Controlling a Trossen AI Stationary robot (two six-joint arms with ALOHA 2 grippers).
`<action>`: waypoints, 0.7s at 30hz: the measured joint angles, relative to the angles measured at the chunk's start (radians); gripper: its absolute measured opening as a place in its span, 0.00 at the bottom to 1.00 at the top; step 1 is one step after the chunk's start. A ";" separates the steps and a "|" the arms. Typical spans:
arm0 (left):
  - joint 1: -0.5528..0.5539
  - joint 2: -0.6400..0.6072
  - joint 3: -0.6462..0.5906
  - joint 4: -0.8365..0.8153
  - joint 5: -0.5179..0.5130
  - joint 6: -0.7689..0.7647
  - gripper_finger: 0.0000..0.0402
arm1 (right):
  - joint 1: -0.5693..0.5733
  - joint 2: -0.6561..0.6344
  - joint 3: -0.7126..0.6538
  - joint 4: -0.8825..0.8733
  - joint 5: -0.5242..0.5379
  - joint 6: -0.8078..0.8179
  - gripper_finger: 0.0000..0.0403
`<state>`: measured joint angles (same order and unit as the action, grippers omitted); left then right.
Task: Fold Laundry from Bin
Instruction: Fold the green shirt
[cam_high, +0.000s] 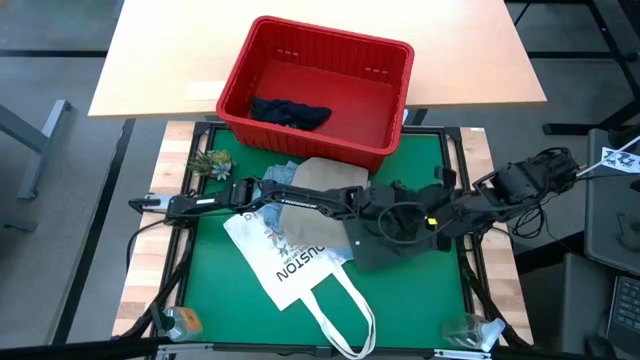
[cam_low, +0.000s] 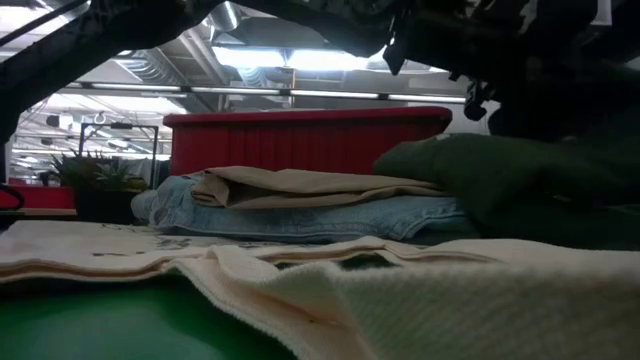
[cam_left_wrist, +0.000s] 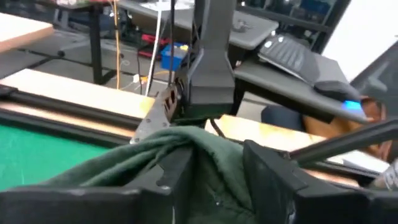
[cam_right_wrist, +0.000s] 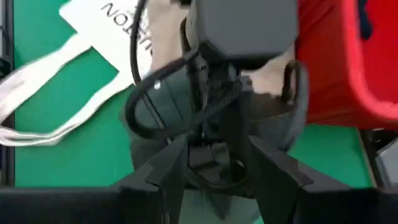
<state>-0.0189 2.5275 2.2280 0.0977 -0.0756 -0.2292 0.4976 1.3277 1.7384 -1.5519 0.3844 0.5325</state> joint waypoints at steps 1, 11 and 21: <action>0.000 0.000 0.000 -0.003 0.008 0.000 0.33 | 0.005 -0.015 -0.022 -0.001 -0.019 -0.002 0.41; -0.002 0.000 0.000 0.012 0.060 0.000 0.33 | 0.013 -0.207 -0.274 -0.016 -0.014 0.211 0.41; 0.000 0.000 0.000 0.025 0.045 0.000 0.33 | -0.003 -0.325 -0.537 0.054 0.079 0.327 0.41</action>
<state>-0.0189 2.5271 2.2281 0.1230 -0.0306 -0.2291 0.4950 1.0026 1.2012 -1.4983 0.4629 0.8597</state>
